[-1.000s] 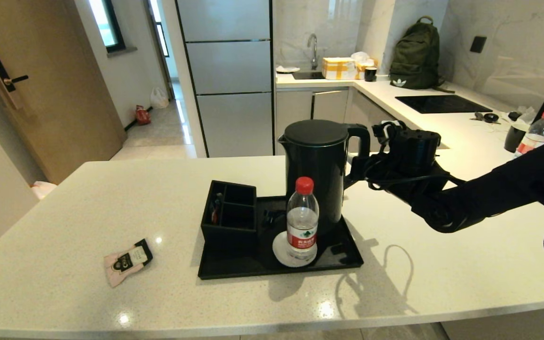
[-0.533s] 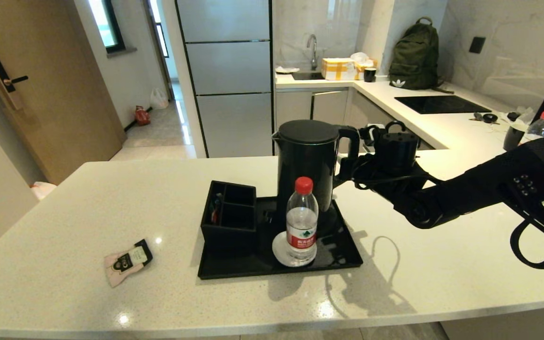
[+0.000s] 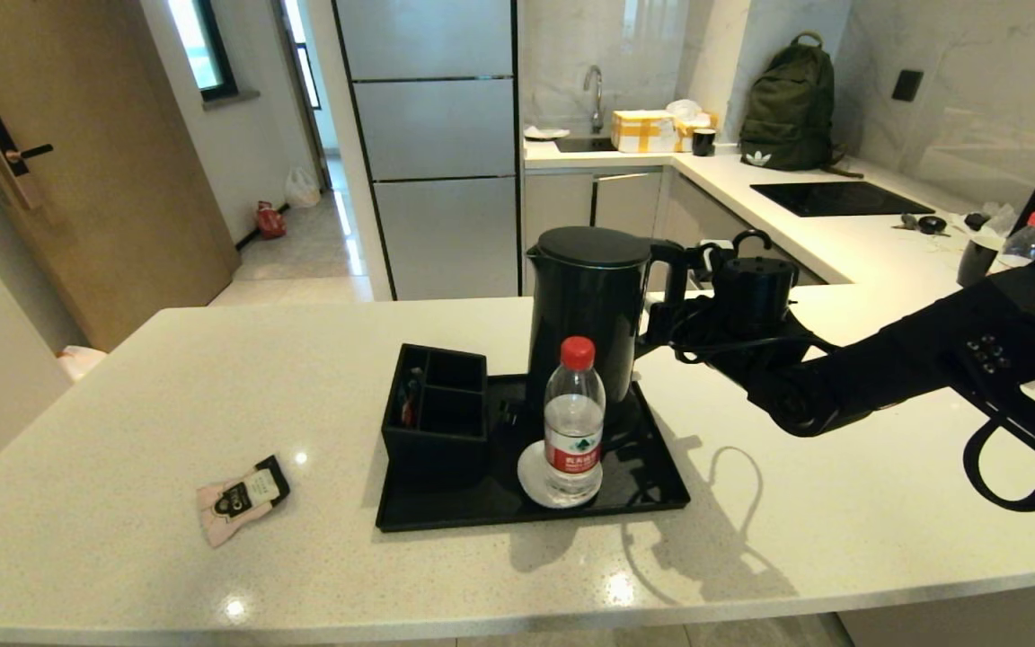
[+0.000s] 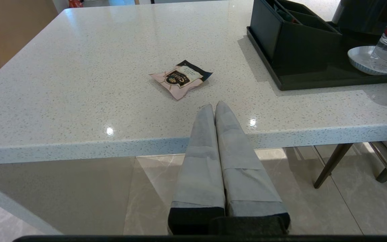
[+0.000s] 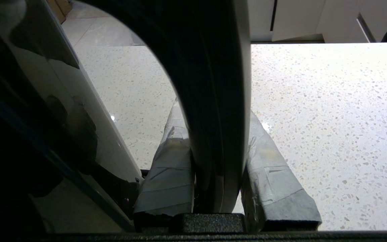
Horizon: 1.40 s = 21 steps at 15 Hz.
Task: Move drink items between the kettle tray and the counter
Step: Return the kettle to its original position
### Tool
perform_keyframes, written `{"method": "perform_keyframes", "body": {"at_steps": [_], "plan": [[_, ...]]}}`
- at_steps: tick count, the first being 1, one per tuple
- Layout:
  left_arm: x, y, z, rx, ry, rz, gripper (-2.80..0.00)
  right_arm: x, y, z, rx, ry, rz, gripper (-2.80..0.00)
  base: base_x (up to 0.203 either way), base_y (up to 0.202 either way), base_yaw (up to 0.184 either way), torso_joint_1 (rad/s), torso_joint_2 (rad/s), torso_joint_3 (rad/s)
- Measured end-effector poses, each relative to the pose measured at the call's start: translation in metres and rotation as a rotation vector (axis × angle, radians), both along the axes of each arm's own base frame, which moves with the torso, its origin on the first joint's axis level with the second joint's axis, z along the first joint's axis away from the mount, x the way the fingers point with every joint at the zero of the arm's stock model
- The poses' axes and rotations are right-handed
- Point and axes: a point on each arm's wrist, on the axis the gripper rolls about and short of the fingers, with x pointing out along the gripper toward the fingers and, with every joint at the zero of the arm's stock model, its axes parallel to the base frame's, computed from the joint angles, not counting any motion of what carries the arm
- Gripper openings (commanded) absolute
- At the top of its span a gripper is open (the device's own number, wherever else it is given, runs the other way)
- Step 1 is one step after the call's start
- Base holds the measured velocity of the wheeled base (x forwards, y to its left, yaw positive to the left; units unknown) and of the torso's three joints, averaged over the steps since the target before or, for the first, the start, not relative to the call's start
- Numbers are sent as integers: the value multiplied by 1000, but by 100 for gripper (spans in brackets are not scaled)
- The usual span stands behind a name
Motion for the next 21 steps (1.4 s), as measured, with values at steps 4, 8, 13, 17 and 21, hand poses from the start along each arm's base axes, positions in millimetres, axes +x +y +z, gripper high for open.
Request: {"method": "perform_keyframes", "body": {"at_steps": [4,8,13,17,21], "plan": [[0,0,0,-1,0,0,-280,-4,-4,5,1,0,-2,-280,0,0,0,0,0,0],[0,0,0,-1,0,0,-280,-6,-8,10,2,-4,-10,-280,0,0,0,0,0,0],[0,0,0,0,0,0,-280,-8,-12,16,6,-13,-18,-280,0,0,0,0,0,0],[0,0,0,-1,0,0,-280,-11,-13,15,6,-10,-18,-280,0,0,0,0,0,0],[0,0,0,-1,0,1,-280,-13,-13,13,7,-4,-17,-280,0,0,0,0,0,0]]}}
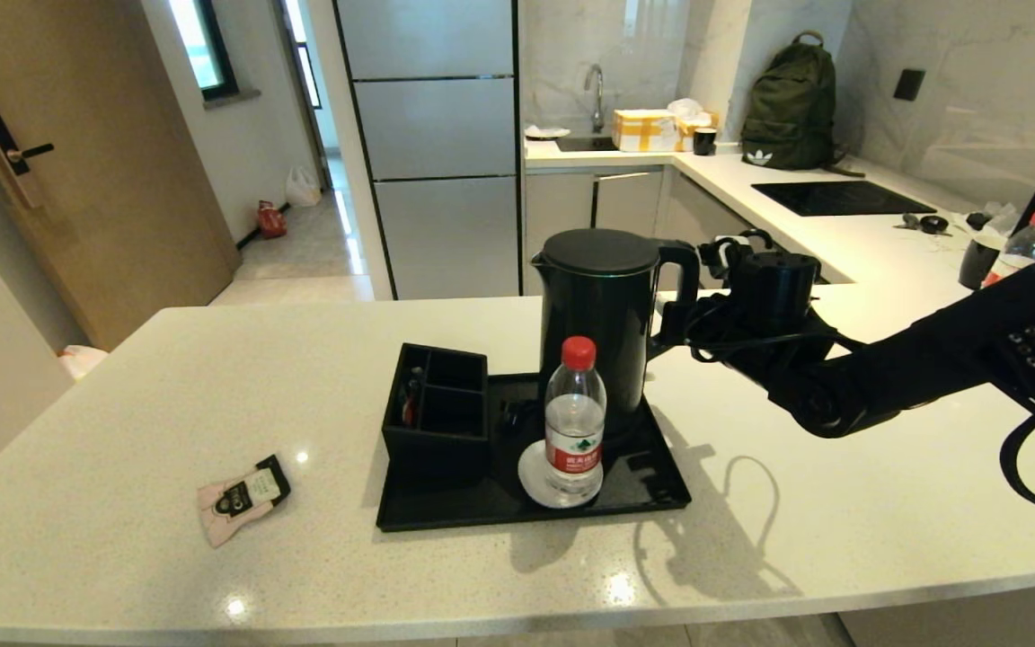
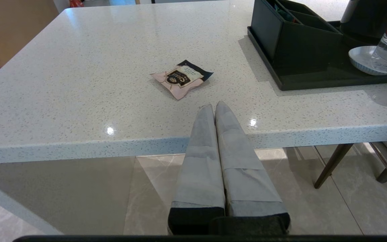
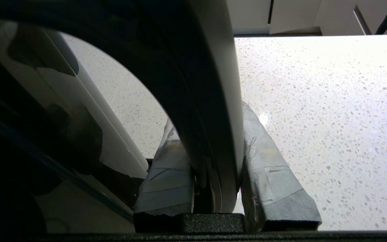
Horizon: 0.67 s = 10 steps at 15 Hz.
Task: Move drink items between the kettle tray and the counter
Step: Return the kettle to its original position
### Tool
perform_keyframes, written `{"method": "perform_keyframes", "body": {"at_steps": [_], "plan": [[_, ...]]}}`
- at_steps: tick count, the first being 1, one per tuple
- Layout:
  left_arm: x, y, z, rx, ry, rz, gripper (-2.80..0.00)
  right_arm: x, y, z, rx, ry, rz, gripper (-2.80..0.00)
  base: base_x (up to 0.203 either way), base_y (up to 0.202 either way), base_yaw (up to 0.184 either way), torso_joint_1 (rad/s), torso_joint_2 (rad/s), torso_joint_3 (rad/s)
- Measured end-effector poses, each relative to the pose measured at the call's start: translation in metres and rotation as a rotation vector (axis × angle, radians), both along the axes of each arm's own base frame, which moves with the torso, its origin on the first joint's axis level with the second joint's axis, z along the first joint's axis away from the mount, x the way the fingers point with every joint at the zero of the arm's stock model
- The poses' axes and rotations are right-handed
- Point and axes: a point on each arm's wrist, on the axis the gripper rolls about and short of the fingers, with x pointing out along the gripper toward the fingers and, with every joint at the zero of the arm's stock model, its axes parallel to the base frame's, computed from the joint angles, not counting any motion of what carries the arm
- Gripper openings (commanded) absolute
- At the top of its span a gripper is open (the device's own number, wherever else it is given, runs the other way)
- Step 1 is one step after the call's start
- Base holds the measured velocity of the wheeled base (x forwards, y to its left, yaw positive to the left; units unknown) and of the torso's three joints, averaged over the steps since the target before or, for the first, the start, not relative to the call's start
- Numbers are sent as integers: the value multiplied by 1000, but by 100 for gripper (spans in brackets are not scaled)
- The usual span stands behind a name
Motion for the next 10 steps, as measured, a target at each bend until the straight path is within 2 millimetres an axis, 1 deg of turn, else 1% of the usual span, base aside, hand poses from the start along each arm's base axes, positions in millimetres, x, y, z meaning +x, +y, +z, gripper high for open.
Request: {"method": "perform_keyframes", "body": {"at_steps": [10], "plan": [[0,0,0,0,0,-1,-280,-10,-1,-4,-7,16,7,-280,0,0,0,0,0,0]]}}
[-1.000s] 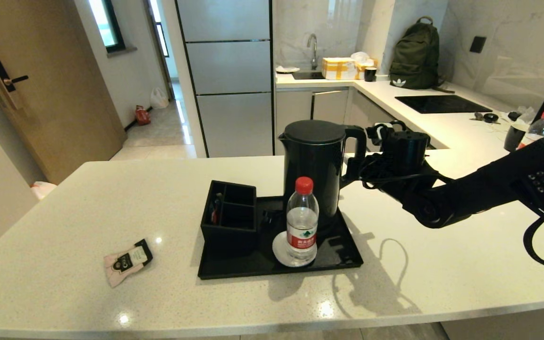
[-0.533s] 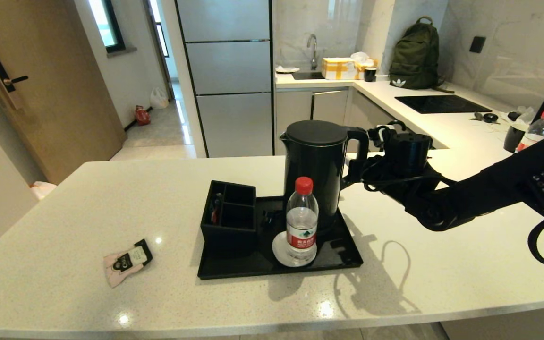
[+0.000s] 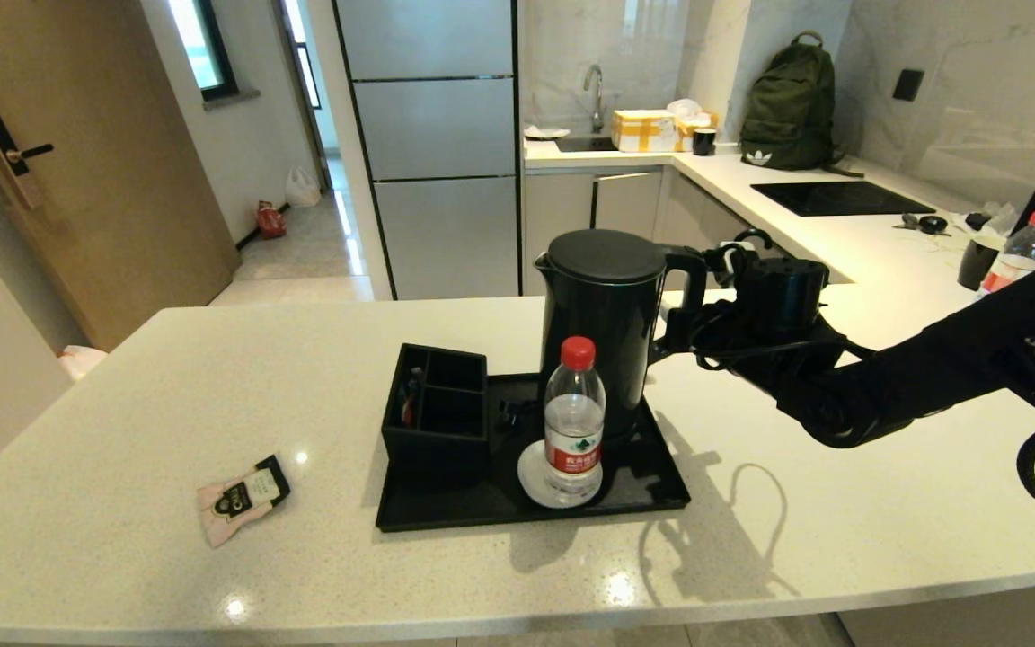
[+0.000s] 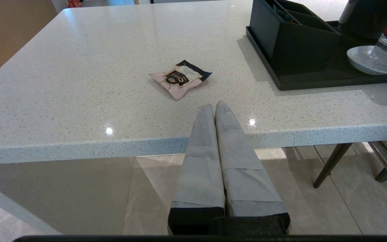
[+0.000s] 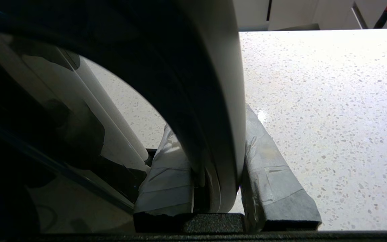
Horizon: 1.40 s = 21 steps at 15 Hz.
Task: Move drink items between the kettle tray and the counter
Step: Return the kettle to its original position
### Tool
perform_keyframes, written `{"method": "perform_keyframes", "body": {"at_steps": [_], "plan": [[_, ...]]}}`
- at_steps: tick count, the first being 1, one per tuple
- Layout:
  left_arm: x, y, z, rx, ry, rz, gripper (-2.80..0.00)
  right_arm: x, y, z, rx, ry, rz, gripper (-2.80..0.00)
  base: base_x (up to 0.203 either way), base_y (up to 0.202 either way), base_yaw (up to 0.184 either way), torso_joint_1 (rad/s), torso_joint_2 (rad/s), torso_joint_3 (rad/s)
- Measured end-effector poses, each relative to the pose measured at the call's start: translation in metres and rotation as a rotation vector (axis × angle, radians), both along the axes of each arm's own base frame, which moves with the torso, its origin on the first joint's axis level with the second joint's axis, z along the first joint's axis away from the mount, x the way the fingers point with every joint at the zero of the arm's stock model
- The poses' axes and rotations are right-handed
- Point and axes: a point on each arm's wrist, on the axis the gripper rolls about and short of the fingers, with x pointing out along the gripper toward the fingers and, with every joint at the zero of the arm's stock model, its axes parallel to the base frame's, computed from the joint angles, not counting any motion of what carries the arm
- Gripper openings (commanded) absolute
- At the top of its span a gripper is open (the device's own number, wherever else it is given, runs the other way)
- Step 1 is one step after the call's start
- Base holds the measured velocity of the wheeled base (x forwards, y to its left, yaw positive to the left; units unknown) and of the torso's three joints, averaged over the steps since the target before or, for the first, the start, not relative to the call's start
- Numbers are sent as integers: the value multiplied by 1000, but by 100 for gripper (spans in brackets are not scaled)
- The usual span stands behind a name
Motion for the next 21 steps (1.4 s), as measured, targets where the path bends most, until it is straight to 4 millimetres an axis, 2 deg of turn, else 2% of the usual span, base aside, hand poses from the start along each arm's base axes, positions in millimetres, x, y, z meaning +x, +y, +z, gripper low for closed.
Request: {"method": "perform_keyframes", "body": {"at_steps": [13,21], "plan": [[0,0,0,0,0,0,-280,-7,5,12,-6,2,15,-280,0,0,0,0,0,0],[0,0,0,1,0,-1,-280,5,-5,7,-8,18,-18,-280,0,0,0,0,0,0]]}}
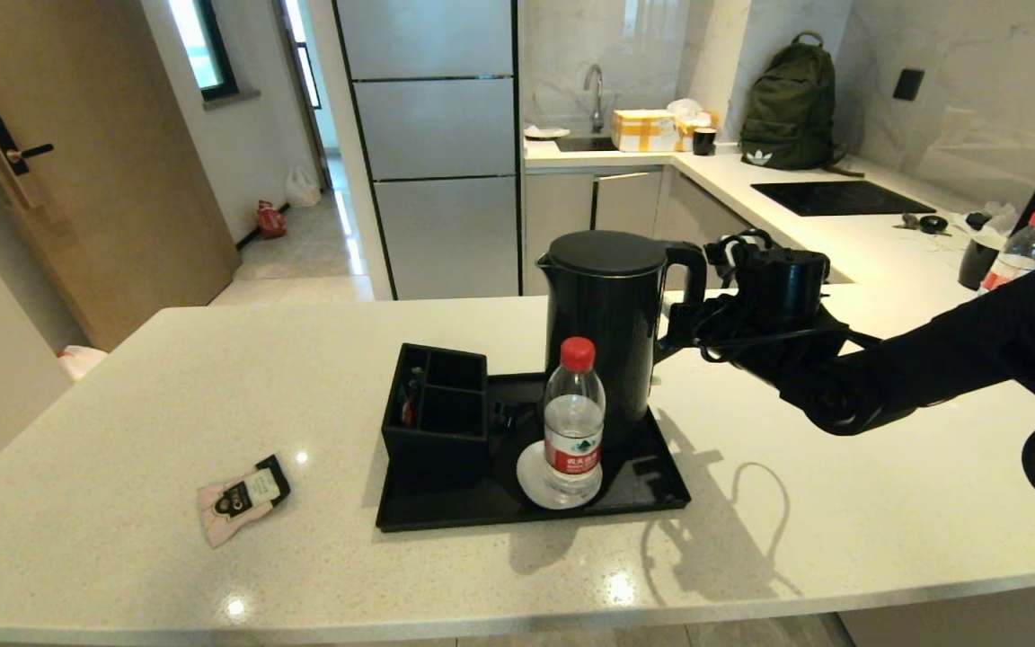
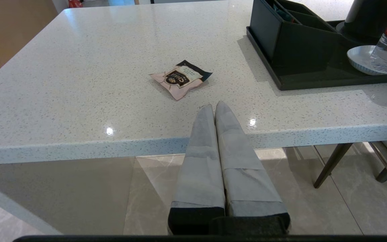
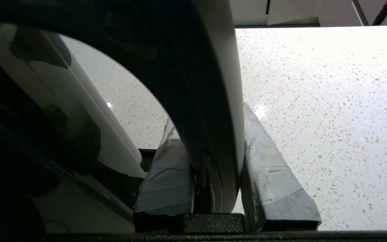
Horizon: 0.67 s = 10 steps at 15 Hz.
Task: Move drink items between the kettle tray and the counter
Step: Return the kettle to its original position
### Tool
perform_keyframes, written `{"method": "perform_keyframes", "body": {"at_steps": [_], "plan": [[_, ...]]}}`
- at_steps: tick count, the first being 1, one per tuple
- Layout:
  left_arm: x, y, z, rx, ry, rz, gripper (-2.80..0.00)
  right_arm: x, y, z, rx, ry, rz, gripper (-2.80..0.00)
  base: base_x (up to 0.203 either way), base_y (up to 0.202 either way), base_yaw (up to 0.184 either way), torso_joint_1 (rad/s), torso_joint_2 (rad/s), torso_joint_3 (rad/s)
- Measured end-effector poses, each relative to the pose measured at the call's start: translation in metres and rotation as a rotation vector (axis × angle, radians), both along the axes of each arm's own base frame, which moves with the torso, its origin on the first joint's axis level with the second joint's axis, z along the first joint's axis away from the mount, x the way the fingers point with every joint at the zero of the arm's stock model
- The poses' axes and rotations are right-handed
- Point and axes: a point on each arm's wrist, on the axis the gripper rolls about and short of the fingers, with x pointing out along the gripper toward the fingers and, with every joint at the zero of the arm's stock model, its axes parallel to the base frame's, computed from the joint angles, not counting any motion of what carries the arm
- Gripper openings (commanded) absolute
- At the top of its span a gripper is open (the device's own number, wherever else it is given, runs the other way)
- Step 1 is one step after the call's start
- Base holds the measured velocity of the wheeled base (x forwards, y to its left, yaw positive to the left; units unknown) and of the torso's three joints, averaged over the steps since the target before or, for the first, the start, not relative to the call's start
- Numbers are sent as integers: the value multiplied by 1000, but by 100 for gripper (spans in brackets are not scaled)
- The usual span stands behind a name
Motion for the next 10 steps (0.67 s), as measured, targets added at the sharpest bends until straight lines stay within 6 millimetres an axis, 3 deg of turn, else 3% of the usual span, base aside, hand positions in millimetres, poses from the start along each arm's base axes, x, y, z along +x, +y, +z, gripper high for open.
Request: {"method": "perform_keyframes", "body": {"at_steps": [5,10], "plan": [[0,0,0,0,0,1,-280,9,2,-6,-8,-6,-65,-280,0,0,0,0,0,0],[0,0,0,0,0,1,-280,2,4,-5,-14,-4,-56,-280,0,0,0,0,0,0]]}}
